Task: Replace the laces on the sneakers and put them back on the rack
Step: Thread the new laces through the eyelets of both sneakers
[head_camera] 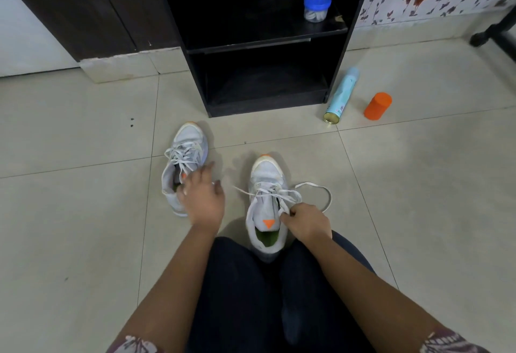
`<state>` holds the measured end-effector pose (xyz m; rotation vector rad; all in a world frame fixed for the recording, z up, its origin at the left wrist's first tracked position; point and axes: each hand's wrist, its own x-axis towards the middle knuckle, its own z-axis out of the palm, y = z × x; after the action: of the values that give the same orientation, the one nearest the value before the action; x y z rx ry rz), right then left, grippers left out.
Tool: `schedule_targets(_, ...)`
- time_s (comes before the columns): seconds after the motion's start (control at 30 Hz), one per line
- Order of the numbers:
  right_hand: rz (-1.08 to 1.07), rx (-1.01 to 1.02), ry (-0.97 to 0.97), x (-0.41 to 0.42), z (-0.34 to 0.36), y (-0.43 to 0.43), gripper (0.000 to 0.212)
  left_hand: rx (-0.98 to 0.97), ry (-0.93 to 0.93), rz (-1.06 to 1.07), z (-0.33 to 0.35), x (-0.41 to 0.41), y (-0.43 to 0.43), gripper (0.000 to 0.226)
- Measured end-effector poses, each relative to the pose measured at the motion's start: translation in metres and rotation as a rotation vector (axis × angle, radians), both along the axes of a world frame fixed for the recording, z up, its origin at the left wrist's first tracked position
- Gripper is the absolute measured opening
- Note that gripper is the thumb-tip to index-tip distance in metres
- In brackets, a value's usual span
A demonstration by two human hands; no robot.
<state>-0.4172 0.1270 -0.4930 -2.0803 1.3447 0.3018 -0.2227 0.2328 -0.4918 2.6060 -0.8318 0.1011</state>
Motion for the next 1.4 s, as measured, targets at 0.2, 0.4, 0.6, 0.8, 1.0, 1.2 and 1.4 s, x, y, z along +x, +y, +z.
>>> schedule_targets(0.2,0.001,-0.007,-0.015,-0.001,0.0,0.002,0.031,0.21,0.281,-0.249,-0.011,-0.043,-0.022,0.023)
schedule_targets(0.4,0.007,0.005,-0.022,-0.002,0.0,0.0,0.029,-0.27,0.289,0.295,0.001,-0.001,-0.002,0.015)
schedule_targets(0.6,0.026,-0.013,-0.027,-0.002,0.0,0.0,0.028,0.096,0.186,-0.271,-0.019,-0.039,-0.014,0.028)
schedule_targets(0.8,0.001,0.001,-0.028,-0.002,0.0,0.0,0.03,0.017,0.248,-0.049,-0.032,-0.03,-0.005,0.02)
schedule_targets(1.0,-0.007,0.013,-0.03,-0.002,0.002,0.0,0.03,-0.032,0.166,0.048,-0.022,-0.045,-0.009,0.02)
schedule_targets(1.2,-0.012,0.009,-0.019,-0.002,0.001,0.001,0.029,0.115,0.184,-0.204,-0.026,-0.05,-0.012,0.027)
schedule_targets(1.4,-0.043,0.043,0.025,-0.001,0.001,0.0,0.03,-0.048,0.341,-0.02,-0.02,-0.053,-0.014,0.013)
